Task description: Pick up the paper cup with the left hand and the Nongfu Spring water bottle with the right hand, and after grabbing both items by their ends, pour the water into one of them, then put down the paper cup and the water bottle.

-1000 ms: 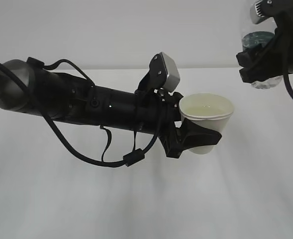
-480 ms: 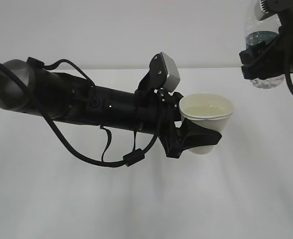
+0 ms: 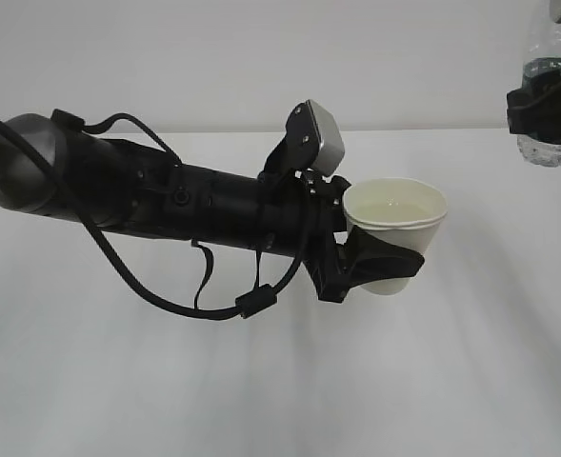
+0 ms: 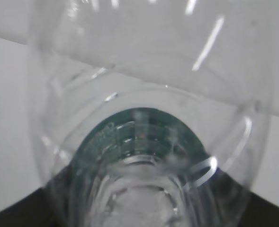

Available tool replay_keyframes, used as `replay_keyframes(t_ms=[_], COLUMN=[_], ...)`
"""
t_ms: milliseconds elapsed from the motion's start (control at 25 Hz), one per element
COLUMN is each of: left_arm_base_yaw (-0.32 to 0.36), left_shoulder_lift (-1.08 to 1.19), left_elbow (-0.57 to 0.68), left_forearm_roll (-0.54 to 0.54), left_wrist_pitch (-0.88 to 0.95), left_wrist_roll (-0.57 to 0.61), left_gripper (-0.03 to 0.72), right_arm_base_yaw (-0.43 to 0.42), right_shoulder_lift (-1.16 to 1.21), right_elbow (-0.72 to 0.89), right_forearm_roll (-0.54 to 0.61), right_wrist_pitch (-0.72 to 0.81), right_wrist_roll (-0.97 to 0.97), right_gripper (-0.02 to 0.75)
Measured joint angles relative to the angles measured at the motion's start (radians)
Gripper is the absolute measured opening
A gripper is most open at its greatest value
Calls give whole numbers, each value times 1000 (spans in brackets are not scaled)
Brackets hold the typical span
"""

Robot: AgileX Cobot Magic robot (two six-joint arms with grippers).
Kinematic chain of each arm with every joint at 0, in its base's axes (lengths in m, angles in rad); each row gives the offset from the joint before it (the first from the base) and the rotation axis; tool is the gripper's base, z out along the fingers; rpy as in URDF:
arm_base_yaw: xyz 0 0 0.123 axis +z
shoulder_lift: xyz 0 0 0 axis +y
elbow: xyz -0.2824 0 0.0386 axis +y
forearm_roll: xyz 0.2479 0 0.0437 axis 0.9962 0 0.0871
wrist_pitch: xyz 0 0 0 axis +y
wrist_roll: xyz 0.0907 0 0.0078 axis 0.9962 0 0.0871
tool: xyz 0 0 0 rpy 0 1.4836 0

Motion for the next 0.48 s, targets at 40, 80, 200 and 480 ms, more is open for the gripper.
replay_keyframes(t_ms=[40, 80, 200, 480], left_arm_base_yaw=[0, 0, 0, 0], left_shoulder_lift=[0, 0, 0, 0], left_elbow=[0, 0, 0, 0], left_forearm_roll=[0, 0, 0, 0], left_wrist_pitch=[0, 0, 0, 0], left_wrist_roll=[0, 0, 0, 0], left_gripper=[438, 438, 437, 437], right_arm_base_yaw=[0, 0, -1, -1], right_shoulder_lift=[2, 9, 27, 66], right_elbow=[0, 0, 0, -14], right_forearm_roll=[0, 0, 0, 0], right_wrist_pitch=[-2, -4, -10, -28], right_wrist_roll=[0, -4, -21, -33], right_gripper=[417, 417, 416, 416])
